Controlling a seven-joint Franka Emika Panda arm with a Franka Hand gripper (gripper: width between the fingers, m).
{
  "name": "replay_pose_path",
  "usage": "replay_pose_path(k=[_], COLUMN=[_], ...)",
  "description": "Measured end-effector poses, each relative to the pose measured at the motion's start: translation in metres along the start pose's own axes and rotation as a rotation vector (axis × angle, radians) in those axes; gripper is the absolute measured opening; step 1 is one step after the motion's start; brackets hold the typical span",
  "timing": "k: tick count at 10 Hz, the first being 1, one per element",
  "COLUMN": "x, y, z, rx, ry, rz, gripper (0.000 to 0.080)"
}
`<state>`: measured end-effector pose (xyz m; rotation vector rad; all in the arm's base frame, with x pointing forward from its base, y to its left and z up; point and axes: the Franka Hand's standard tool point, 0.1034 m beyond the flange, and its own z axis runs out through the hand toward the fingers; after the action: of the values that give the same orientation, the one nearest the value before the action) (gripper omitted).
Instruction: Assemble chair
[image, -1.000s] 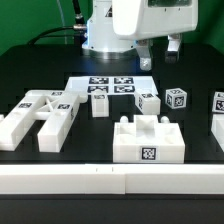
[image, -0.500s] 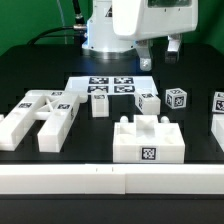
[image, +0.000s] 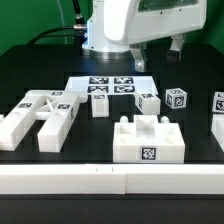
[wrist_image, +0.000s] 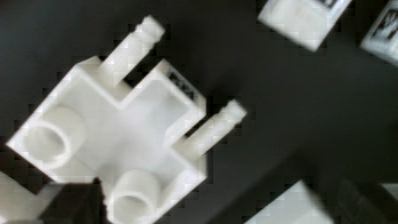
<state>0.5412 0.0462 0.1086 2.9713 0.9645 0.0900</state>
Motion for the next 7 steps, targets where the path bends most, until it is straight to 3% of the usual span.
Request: replay_pose_path(k=[4,5,7], x=[0.000,0.000,0.007], y=[-0.002,-0.001,0.017], z=[0.002,0.008,0.016], rx=[0.011,0.040,0.063], ry=[-0.002,-0.024,-0.017], rz=[0.248,0.437,0.539], gripper=[0.0649,0.0649,0.0649])
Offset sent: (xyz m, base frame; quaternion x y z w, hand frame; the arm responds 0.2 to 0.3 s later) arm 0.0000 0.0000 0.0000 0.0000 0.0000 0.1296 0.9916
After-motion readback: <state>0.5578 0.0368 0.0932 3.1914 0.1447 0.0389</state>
